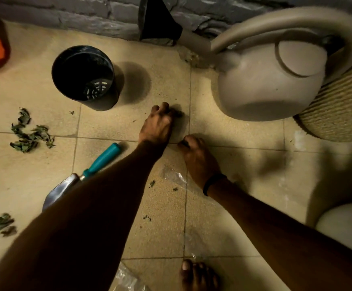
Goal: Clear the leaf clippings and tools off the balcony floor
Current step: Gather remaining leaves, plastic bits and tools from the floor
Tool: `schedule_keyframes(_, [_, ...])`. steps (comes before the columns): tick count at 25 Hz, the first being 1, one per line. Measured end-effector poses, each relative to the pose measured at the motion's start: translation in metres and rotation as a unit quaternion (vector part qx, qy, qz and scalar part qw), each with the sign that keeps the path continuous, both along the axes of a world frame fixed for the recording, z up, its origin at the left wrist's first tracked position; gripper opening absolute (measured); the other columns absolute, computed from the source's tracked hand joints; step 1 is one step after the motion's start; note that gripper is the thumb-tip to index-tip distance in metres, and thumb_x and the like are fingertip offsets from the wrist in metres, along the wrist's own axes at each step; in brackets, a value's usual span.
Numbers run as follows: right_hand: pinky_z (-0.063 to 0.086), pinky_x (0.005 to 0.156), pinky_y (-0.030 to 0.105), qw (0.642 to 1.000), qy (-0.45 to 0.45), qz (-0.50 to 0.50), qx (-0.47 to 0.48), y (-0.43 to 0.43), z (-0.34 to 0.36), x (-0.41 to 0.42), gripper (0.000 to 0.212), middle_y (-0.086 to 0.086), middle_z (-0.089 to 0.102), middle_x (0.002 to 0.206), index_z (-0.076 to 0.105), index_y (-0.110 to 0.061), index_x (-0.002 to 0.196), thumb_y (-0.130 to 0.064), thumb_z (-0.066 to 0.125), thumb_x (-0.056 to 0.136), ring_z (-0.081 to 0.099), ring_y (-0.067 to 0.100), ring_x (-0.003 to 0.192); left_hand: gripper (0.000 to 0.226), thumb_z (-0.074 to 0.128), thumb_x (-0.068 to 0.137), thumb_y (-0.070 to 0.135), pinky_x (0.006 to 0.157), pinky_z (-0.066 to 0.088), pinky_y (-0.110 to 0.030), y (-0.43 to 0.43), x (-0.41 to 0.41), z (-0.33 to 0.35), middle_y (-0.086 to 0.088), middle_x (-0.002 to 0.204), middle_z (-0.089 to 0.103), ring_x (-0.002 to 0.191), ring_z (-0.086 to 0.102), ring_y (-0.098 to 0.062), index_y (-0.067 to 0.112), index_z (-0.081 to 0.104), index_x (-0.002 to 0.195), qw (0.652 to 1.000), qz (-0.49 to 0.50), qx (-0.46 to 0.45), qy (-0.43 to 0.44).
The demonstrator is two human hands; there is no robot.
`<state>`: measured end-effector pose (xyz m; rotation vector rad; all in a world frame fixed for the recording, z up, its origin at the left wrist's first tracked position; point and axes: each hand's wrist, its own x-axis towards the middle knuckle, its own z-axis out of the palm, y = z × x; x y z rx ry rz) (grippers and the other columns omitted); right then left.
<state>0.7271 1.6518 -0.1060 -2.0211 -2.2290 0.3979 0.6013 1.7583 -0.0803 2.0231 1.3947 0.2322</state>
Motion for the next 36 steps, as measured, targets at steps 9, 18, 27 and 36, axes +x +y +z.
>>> schedule_keyframes(9, [0.059,0.082,0.034,0.755,0.369,-0.483,-0.247,-0.021,0.072,-0.041,0.009,0.006,0.075,0.087,0.076,-0.011,0.09,-0.015,0.072,0.083,0.069,0.016,0.084,0.022,0.045,0.103,0.024,0.059,0.033,-0.023,-0.1,-0.067,0.056,-0.001,0.083,0.057,0.072,0.056,-0.017,0.018,0.066,0.101,0.986,0.169,0.005,0.009])
schedule_keyframes(18, [0.054,0.079,0.029,0.596,0.535,-0.48,-0.357,-0.056,0.324,-0.165,0.023,0.012,0.065,0.078,0.063,0.014,0.109,0.01,0.063,0.086,0.062,0.02,0.072,0.025,0.061,0.097,0.021,0.067,0.053,-0.033,-0.197,-0.176,0.309,-0.002,0.063,0.066,0.059,0.06,-0.015,0.018,0.073,0.118,0.78,0.6,-0.151,-0.099])
schedule_keyframes(27, [0.057,0.085,0.032,0.701,0.453,-0.267,-0.481,-0.125,0.484,-0.32,0.032,0.018,0.07,0.102,0.065,0.009,0.111,0.001,0.073,0.082,0.068,0.024,0.091,0.021,0.063,0.095,0.018,0.068,0.051,-0.024,-0.314,-0.315,0.461,-0.004,0.07,0.067,0.062,0.059,-0.013,0.011,0.076,0.11,0.545,0.806,-0.052,-0.223])
schedule_keyframes(36, [0.058,0.069,0.023,0.745,0.348,-0.049,-0.567,-0.336,0.51,-0.5,0.008,0.009,0.072,0.087,0.07,-0.005,0.09,0.002,0.069,0.085,0.068,0.018,0.079,0.021,0.064,0.091,0.02,0.07,0.05,-0.029,-0.575,-0.446,0.473,-0.003,0.062,0.066,0.064,0.059,-0.015,0.007,0.079,0.097,0.294,0.927,-0.002,-0.231])
